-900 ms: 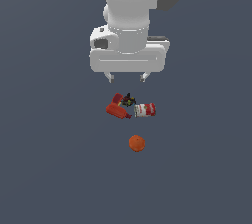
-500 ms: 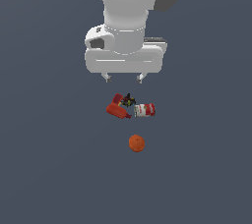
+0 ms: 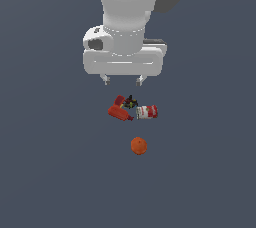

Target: Pick up a designated object from a clutter of objects.

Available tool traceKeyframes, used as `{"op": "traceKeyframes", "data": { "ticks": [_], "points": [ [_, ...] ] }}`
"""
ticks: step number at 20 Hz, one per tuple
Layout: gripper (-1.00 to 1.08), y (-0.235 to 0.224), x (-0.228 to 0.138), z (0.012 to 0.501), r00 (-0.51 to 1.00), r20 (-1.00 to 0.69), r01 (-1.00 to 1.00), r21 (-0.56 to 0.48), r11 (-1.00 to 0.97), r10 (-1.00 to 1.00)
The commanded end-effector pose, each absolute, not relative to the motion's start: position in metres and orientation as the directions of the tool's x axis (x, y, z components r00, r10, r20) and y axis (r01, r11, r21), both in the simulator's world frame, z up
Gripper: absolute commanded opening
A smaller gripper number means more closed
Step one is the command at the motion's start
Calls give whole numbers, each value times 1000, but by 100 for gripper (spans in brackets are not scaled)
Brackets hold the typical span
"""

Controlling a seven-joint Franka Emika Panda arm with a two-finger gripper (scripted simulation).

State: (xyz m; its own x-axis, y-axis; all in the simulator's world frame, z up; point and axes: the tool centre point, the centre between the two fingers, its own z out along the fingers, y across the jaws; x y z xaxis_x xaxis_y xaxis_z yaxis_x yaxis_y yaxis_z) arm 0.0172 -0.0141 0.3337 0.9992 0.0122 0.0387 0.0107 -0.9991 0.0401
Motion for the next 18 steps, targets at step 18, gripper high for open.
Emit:
{"op": "traceKeyframes", "data": {
  "ticks": [18],
  "points": [
    [100, -2, 49, 283, 928, 8, 372, 58, -926, 373]
  ]
}}
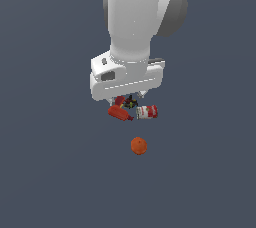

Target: Pick up a designated object from a clutter of objects.

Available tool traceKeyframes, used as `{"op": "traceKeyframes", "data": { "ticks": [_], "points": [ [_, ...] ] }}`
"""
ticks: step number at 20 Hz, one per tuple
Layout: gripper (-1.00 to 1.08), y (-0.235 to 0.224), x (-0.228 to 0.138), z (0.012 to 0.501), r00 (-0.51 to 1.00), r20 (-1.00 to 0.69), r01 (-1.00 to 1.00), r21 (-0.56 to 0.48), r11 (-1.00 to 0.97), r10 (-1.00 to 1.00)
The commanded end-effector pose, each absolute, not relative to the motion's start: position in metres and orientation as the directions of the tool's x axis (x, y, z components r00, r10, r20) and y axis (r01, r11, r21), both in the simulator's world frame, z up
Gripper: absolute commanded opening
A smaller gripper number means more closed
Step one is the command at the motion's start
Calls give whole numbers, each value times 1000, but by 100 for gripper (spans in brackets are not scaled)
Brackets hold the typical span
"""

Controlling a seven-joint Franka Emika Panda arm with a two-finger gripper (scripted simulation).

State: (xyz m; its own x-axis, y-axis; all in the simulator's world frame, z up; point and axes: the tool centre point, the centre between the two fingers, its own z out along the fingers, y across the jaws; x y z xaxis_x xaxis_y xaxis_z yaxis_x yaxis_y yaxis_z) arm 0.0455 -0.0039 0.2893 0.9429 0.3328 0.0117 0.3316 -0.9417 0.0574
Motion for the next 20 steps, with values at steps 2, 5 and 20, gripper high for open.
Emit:
{"op": "traceKeyframes", "data": {
  "ticks": [2, 5, 20],
  "points": [
    [100, 0, 53, 275, 905, 3, 425, 58, -904, 425],
    [100, 3, 59, 262, 866, -4, 500, 57, -864, 501],
    [100, 20, 85, 197, 583, -25, 813, 36, -582, 812]
  ]
}}
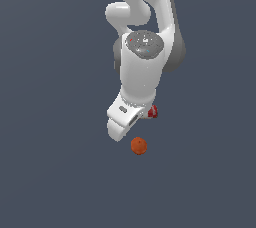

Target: Pick up a designated object from a clutter of objects.

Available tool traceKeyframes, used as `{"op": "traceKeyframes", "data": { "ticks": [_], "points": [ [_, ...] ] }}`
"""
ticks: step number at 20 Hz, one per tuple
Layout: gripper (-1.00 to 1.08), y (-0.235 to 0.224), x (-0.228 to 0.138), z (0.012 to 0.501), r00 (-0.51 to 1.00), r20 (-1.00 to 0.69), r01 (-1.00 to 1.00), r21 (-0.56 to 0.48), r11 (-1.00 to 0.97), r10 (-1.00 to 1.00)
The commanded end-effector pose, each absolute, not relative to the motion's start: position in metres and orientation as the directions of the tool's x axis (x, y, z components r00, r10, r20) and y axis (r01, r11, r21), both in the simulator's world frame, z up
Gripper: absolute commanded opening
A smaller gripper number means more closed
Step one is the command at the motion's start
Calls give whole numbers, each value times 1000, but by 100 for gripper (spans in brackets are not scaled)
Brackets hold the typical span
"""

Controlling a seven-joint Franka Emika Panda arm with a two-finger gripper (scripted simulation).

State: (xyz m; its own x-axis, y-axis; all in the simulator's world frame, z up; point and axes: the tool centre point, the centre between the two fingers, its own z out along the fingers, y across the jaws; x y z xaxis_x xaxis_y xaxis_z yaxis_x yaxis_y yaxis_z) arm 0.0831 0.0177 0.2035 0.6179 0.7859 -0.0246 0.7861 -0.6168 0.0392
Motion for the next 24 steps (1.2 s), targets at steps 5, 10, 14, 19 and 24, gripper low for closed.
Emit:
{"op": "traceKeyframes", "data": {
  "ticks": [5, 10, 14, 19, 24],
  "points": [
    [100, 26, 92, 174, 463, -26, 886, 26, -462, 886],
    [100, 32, 98, 150, 335, -22, 942, 16, -335, 942],
    [100, 37, 101, 132, 233, -16, 973, 9, -233, 972],
    [100, 42, 104, 115, 132, -9, 991, 4, -132, 991],
    [100, 46, 105, 103, 66, -3, 998, 1, -66, 998]
  ]
}}
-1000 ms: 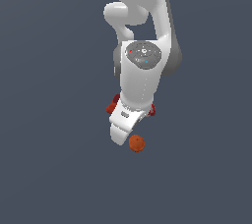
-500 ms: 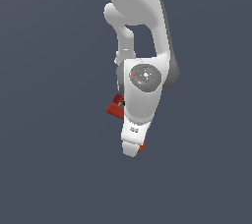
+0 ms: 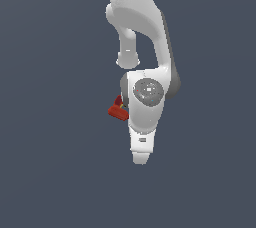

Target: Pick up a designated object from a clutter of objects.

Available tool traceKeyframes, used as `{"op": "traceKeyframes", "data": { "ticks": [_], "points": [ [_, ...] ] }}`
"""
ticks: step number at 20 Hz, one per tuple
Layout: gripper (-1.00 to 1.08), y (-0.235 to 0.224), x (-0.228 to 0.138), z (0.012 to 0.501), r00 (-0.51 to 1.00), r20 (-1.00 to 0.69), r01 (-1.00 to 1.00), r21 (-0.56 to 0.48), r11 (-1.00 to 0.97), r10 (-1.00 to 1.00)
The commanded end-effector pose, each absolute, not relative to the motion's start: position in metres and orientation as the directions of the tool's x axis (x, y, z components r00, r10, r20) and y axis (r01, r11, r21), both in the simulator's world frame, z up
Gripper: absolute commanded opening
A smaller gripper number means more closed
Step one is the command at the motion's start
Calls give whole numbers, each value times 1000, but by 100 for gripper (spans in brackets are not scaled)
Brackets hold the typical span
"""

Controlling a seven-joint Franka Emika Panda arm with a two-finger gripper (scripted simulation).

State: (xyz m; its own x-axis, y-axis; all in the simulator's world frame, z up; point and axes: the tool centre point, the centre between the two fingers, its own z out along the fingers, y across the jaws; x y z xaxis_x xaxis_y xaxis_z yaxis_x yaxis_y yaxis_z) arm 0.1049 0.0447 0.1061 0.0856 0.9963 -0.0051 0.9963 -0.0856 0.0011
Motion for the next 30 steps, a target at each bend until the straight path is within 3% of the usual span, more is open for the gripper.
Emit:
{"op": "traceKeyframes", "data": {
  "ticks": [1, 11, 25, 26, 30],
  "points": [
    [100, 46, 106, 101, 57, -2, 998, 1, -57, 998],
    [100, 47, 106, 94, 35, 0, 999, 0, -35, 999],
    [100, 48, 106, 47, 31, 0, 1000, 0, -31, 1000],
    [-100, 48, 106, 47, 31, 0, 1000, 0, -31, 1000],
    [-100, 48, 106, 47, 31, 0, 1000, 0, -31, 1000]
  ]
}}
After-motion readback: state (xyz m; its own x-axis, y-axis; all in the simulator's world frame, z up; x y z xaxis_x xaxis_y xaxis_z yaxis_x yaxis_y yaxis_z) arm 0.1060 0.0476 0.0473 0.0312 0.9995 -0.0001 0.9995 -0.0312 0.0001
